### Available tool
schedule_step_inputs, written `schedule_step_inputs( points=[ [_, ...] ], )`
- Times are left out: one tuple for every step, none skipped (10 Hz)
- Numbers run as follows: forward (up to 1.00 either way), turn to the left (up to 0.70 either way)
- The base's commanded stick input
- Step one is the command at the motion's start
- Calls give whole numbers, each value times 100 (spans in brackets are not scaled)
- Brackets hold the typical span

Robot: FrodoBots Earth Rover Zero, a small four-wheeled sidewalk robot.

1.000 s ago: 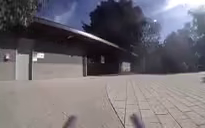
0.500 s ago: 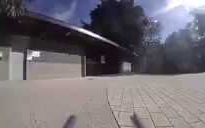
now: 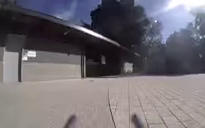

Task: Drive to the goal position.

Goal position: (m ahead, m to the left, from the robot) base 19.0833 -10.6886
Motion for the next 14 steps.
schedule_step_inputs(
  points=[
    [100, 0],
    [100, 0],
    [100, 0],
    [100, 0],
    [100, 0],
    [100, 0],
    [100, 0],
    [100, 0],
    [100, 0],
    [100, 0],
    [100, 0],
    [100, 0],
    [100, 0],
    [100, 0]
  ],
)
